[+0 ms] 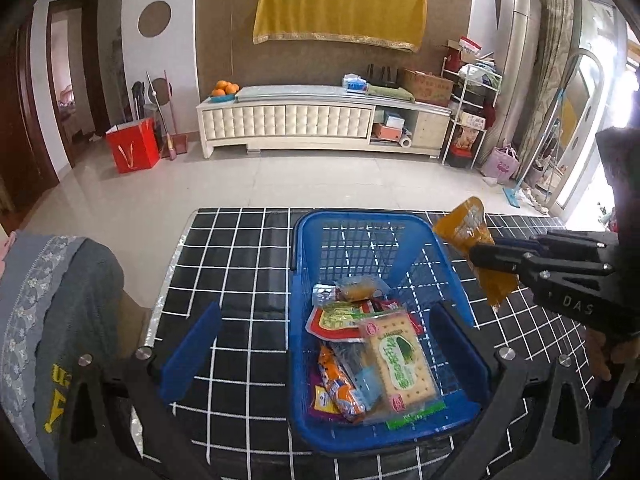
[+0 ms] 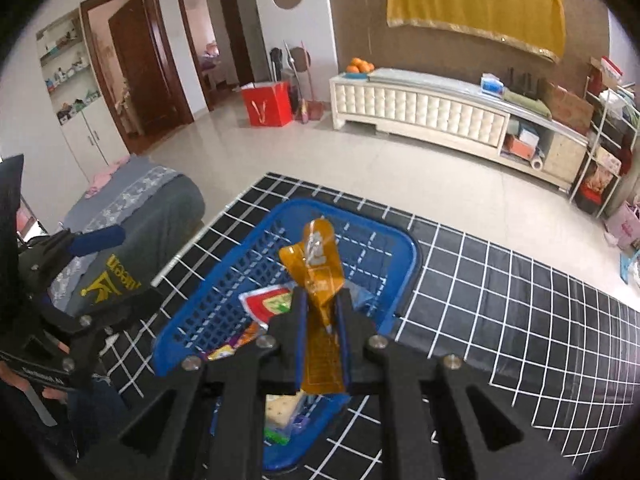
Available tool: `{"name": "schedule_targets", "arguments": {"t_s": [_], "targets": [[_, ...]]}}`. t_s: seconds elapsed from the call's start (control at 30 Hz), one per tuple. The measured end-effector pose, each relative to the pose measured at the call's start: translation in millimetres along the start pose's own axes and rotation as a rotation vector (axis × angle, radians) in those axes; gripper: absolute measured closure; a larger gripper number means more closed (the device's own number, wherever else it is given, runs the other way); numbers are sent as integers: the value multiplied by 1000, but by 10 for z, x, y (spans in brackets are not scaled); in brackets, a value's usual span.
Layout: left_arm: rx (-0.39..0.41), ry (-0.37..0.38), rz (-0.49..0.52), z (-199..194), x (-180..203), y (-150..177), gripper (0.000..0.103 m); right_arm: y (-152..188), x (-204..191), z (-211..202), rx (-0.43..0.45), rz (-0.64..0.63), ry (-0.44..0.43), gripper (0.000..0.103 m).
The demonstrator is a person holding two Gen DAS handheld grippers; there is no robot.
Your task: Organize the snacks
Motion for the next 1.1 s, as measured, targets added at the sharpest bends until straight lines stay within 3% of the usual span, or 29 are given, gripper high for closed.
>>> {"name": "schedule_targets", "arguments": {"t_s": [0.33, 0.43, 0.53, 0.63, 0.7, 0.73, 0.83, 1.0, 1.1], "targets": [[-57, 10, 3, 472, 11, 156, 0, 202, 95, 403, -97, -3, 34, 85], [-65, 6, 3, 535, -13, 188, 0, 206, 76, 421, -85, 12, 21, 84], [-68, 6, -5, 551, -33, 206, 0, 220, 92, 440, -93, -29, 69, 80], [-61, 3, -7, 535, -53, 211, 0, 255, 115, 452, -108, -53, 109, 70], [-60, 0, -8, 524, -60, 212, 0, 279, 122, 440, -110, -70, 122, 42], [-60, -5, -9, 519, -72, 222, 0, 280, 124, 428, -106, -72, 123, 37], [-46, -16, -19, 461, -75, 241, 0, 270, 141, 323, -69, -94, 171, 32], [-8, -24, -15, 264, -4, 270, 0, 259, 127, 75, -10, -76, 176, 18], [34, -45, -27, 66, 70, 280, 0, 272, 122, -163, 28, -53, 170, 16]]}}
Point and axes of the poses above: each gripper's, at about its wrist camera, not at the fingertips, and z roughly the way its jaws point, x to its right, y to its underside, the point moved 9 cm from there along z, roughly the way its jaws point, and after that the axes turned 5 degrees about x, right-handed, at the moved point
